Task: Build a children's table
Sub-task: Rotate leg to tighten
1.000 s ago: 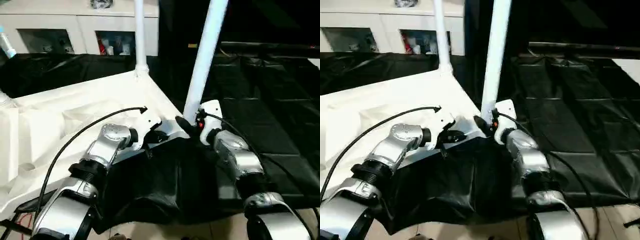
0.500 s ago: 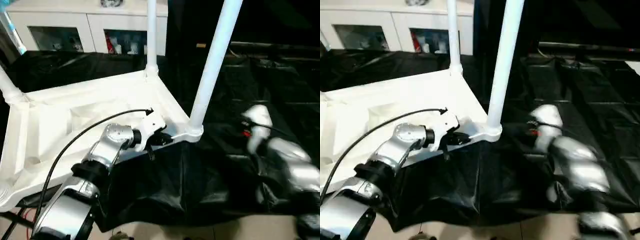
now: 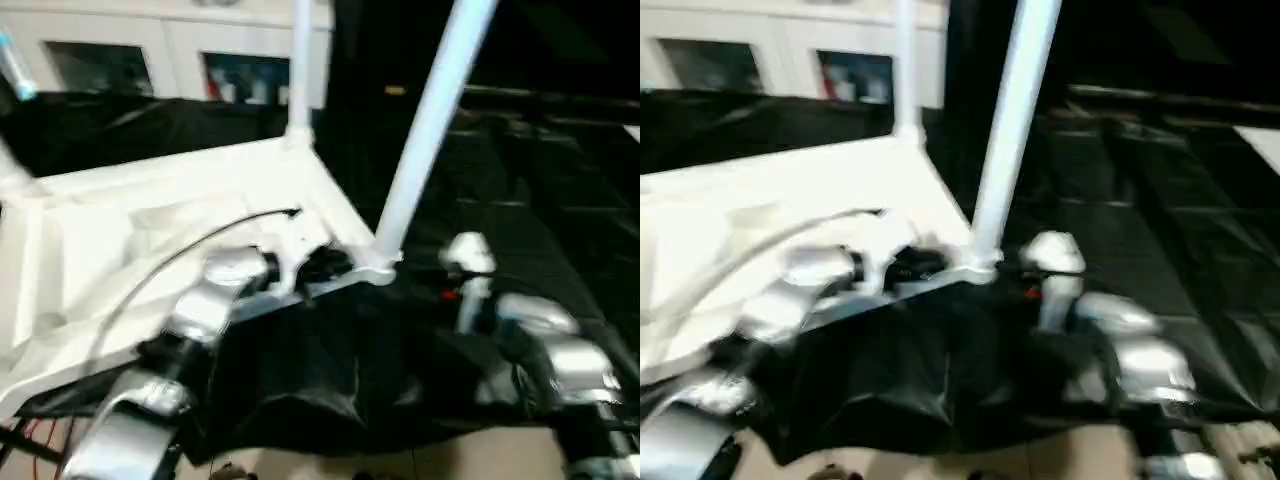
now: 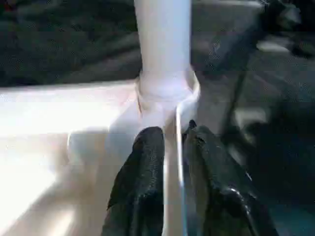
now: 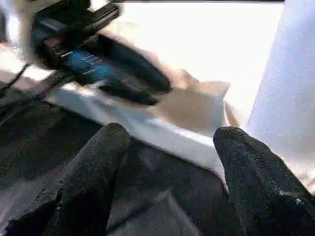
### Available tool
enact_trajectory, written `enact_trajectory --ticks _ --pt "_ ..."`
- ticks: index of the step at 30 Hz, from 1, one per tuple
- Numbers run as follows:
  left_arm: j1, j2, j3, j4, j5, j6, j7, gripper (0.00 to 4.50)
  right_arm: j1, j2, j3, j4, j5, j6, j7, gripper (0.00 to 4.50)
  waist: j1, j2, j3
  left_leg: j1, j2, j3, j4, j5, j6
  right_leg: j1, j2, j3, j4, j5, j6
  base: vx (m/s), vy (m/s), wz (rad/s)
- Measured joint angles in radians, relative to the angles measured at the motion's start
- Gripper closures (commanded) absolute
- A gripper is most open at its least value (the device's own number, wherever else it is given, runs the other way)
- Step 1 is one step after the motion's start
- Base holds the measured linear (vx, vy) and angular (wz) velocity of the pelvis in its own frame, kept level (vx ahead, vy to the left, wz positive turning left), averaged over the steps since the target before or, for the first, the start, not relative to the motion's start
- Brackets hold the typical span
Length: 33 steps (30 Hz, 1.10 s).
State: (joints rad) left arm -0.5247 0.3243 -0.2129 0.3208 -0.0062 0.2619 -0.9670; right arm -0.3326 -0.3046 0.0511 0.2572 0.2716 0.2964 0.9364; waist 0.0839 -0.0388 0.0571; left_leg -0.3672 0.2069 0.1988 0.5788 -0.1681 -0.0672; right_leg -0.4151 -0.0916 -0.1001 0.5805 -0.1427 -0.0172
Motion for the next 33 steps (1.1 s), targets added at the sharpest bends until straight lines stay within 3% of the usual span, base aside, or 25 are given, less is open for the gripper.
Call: enact_trajectory --ticks 5,11,12,18,22,26,31,33 --pt "0.131 0.177 -0.004 -0.25 -0.033 0.207 -0.12 2.92 -0.018 0.049 0.029 -0.003 0.005 0.007 -0.013 1.28 0.007 -0.003 -0.001 0.0 0.0 0.0 -0.001 0.0 -0.001 0.0 0.0 0.0 0.001 0.0 0.0 0.0 0.0 0.0" --pt "0.216 0.259 0.014 -0.415 -0.092 0.366 -0.14 2.43 -0.022 0.096 0.054 0.01 0.004 0.0 -0.032 1.28 0.007 -0.003 -0.001 0.002 -0.001 0.0 0.002 0.0 -0.001 0.003 0.0 0.004 0.001 -0.002 0.003 0.0 0.0 0.0" --pt "0.236 0.269 0.027 -0.444 -0.098 0.392 -0.138 2.19 -0.028 0.112 0.052 0.029 0.001 -0.009 -0.051 1.28 0.006 -0.003 -0.001 0.002 -0.001 0.0 0.002 0.0 -0.001 0.003 0.0 0.004 0.002 -0.002 0.003 0.0 0.0 0.0" --pt "0.332 0.333 0.08 -0.536 -0.094 0.466 -0.111 1.76 -0.115 0.26 0.005 0.185 -0.033 -0.096 -0.278 1.28 0.0 -0.004 -0.001 0.007 -0.001 -0.002 0.0 0.001 -0.002 0.002 0.001 0.004 0.008 -0.002 0.002 0.0 0.0 0.0" --pt "0.339 0.277 0.107 -0.53 -0.087 0.434 -0.045 1.34 -0.12 0.294 0.001 0.204 -0.031 -0.108 -0.306 1.28 0.011 -0.013 0.0 0.007 -0.002 -0.002 0.0 0.001 -0.003 0.004 0.001 0.005 0.008 -0.002 0.003 0.0 0.0 0.0" --pt "0.312 0.208 0.129 -0.541 -0.124 0.427 0.019 1.14 -0.12 0.302 0.038 0.204 -0.033 -0.111 -0.273 1.28 0.007 -0.025 -0.002 0.009 -0.002 -0.002 0.001 0.001 -0.002 0.006 0.001 0.005 0.008 -0.002 0.003 0.0 0.0 0.0" --pt "0.25 0.173 0.115 -0.51 -0.13 0.405 0.036 0.9 -0.117 0.233 0.047 0.186 -0.039 -0.112 -0.218 1.28 0.006 -0.024 -0.001 0.01 -0.002 -0.003 0.001 0.001 -0.002 0.008 0.001 0.005 0.007 -0.002 0.003 0.0 0.0 0.0" --pt "0.227 0.168 0.105 -0.48 -0.127 0.389 0.04 0.6 -0.114 0.207 0.048 0.166 -0.041 -0.11 -0.199 1.28 0.004 -0.024 -0.001 0.011 -0.002 -0.003 0.001 0.001 -0.003 0.008 0.001 0.005 0.008 -0.002 0.003 0.0 0.0 0.0"
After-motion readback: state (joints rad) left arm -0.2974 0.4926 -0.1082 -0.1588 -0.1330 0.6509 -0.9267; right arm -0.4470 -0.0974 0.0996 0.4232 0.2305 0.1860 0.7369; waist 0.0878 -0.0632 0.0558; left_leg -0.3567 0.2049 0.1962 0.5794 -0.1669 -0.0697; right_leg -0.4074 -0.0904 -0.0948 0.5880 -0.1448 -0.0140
